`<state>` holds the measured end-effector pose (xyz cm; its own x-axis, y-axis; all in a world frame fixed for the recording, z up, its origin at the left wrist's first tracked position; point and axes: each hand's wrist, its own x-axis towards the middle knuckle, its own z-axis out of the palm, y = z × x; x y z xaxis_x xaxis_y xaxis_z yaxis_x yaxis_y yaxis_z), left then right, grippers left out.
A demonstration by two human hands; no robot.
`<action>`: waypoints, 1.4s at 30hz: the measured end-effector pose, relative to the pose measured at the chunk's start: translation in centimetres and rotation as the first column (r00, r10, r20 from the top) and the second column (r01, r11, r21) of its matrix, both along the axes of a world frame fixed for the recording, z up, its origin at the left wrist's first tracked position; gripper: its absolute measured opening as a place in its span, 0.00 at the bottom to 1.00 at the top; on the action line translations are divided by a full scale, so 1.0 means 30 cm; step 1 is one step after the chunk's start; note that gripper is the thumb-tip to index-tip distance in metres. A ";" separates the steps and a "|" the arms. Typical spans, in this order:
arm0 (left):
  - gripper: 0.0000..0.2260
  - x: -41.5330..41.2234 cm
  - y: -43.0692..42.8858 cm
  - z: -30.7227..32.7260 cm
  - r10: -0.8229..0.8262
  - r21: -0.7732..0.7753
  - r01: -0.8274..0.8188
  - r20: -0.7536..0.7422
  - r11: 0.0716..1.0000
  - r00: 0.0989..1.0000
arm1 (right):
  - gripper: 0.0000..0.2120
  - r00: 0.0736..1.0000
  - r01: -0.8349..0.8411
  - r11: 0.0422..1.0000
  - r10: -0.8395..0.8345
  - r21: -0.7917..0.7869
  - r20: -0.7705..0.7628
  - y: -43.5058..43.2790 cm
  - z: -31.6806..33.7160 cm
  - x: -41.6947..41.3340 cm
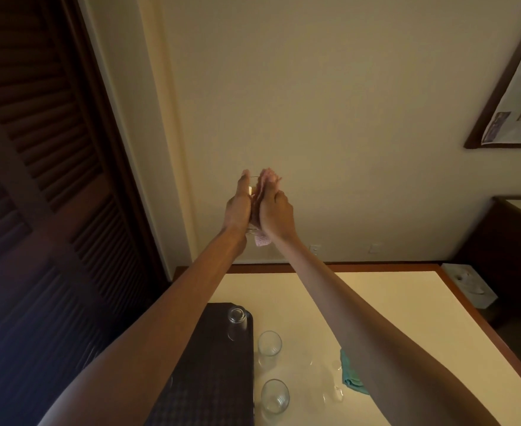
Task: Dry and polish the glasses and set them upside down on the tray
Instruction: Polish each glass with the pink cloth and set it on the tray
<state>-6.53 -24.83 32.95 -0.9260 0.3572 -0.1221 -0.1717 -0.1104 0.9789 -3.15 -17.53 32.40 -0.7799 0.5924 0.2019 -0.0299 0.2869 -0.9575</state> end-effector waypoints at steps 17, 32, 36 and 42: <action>0.35 -0.131 -0.078 0.007 -0.134 -0.278 0.021 -0.394 0.960 0.909 | 0.25 0.978 -0.108 0.503 0.207 -0.858 -0.001 0.071 -0.075 0.021; 0.23 -0.084 -0.090 -0.047 -0.102 -0.353 -0.286 -0.769 0.891 0.631 | 0.27 0.983 -0.172 0.939 0.182 -0.296 0.007 0.103 -0.036 0.028; 0.20 -0.094 -0.105 -0.100 -0.026 -0.146 -0.356 -0.947 0.923 0.321 | 0.20 0.925 -0.223 0.896 0.319 -0.384 0.206 0.127 0.037 0.036; 0.21 -0.111 -0.077 -0.074 -0.043 -0.295 -0.038 -0.263 0.955 0.964 | 0.28 0.991 -0.120 0.986 0.110 0.120 0.080 0.095 -0.030 0.019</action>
